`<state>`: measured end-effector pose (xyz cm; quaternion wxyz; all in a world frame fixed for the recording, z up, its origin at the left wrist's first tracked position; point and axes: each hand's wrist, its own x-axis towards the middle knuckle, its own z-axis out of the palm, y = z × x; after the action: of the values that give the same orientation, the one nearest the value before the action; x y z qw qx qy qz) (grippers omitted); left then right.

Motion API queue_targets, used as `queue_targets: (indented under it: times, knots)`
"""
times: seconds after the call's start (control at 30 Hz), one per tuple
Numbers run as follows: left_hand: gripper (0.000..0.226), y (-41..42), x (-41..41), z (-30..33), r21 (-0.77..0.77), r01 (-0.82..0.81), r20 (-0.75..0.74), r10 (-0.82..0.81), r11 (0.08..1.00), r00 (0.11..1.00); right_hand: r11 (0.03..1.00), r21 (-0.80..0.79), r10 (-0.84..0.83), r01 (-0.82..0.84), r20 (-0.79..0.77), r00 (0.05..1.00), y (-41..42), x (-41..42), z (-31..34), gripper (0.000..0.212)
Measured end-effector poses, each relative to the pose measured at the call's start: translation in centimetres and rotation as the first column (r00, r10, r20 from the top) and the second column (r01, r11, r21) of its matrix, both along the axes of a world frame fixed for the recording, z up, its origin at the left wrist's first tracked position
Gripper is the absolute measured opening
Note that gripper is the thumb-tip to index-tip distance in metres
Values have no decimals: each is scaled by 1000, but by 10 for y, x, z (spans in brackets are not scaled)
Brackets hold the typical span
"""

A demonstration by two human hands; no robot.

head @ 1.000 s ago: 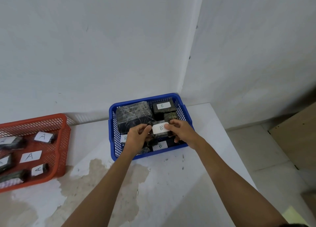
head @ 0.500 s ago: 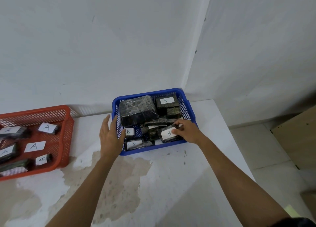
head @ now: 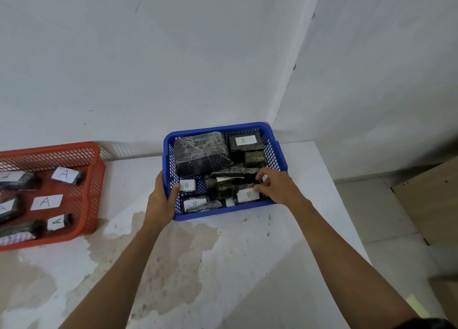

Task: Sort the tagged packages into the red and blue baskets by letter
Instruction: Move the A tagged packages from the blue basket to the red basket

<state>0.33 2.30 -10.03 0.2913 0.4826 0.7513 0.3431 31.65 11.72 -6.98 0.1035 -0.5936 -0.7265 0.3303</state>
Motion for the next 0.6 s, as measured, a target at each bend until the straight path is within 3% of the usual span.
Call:
queue_targets:
  times: [0.1,0.2,0.3,0.6]
  knots:
    - [52,0,0,-2,6,-14,20,13,1000,1000,977,213,20,-16,-19,1000,0,-3,-1,25]
    - [53,0,-1,-4,-17,-20,41,21,1000,999,924,358,97,-133,118,988,3,-5,-5,35]
    - [55,1,-2,-5,-32,-22,53,24,999,998,902,402,88,-159,190,978,5,-6,-9,39]
    - [58,3,-2,-6,-49,-29,61,32,998,998,903,401,83,-157,197,977,14,-10,-15,35]
